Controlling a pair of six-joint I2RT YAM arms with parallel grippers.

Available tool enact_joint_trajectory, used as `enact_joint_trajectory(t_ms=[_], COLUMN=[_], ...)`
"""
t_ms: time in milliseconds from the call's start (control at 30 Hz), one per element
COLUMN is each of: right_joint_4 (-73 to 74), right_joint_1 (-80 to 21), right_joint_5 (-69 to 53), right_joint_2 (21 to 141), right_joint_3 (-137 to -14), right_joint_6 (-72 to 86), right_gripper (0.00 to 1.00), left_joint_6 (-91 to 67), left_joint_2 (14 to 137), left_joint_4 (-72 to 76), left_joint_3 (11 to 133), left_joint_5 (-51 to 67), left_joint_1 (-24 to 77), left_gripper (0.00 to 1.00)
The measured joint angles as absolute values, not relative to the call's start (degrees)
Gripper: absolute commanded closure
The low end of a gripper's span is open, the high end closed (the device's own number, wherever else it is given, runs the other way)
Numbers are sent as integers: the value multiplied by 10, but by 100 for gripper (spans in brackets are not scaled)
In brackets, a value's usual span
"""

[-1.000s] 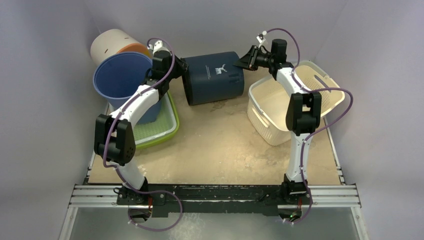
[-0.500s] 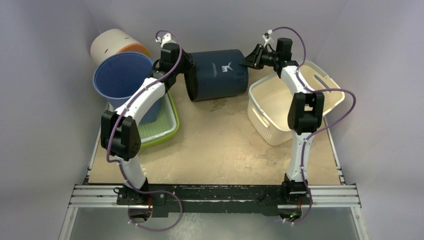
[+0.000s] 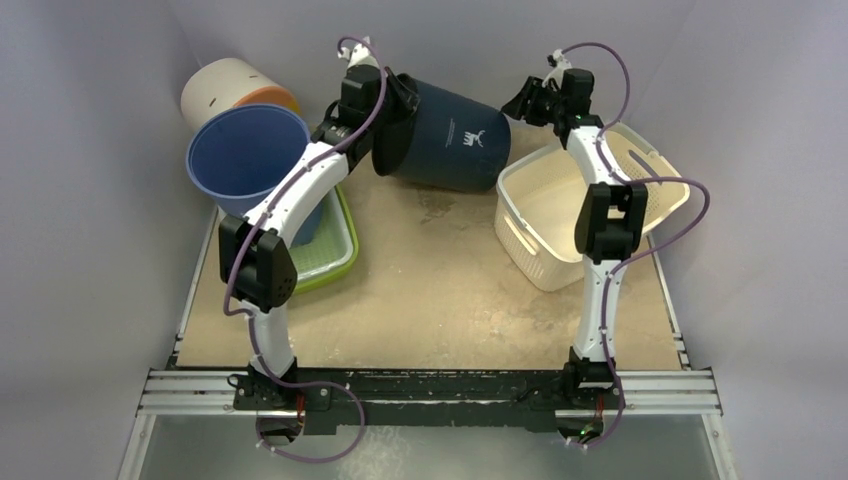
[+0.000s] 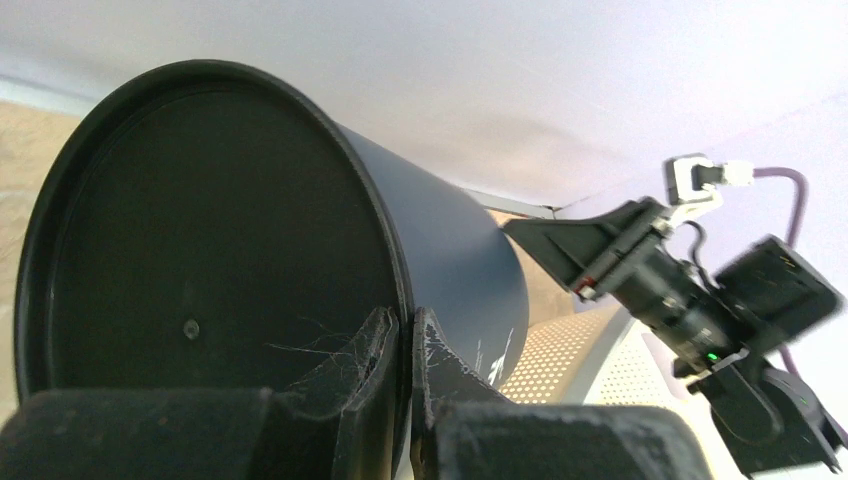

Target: Turn the large container upside down

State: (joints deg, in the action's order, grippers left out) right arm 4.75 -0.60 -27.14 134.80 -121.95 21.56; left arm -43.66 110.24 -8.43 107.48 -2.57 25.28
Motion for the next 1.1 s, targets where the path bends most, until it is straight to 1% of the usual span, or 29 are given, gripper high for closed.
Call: enact_joint_trajectory(t_ms=[133,233,533,733,900,1100], right_joint_4=[112,142,171,184,200,192], right_joint_1=[-13,-22,-17,-1,24,58], right_joint_5=[-245,-236,-192,-119,-60,1], right_joint_2=[1389,1391,1387,1362,1337,1278], right_joint_3=[-1221,-1220,-1220,-1187,-1190,-1197], right_joint_6=[195,188,178,184,184,181], right_gripper=[48,48,48,48,48,49], left_joint_6=[-435,-435,-439,-435,-426,-424], left_joint_2=[1131,1155,1197,1202,1204,1214], left_joint_4=[-77,-69,-54,-46,-39,-26], left_joint_3=[1117,1149,1199,1208,1210,1218], left_joint_5=[-15,-15,-20,-18,-11,-3], left_joint_1=[258,258,270,297,318,329], left_gripper=[100,100,100,100,100,100])
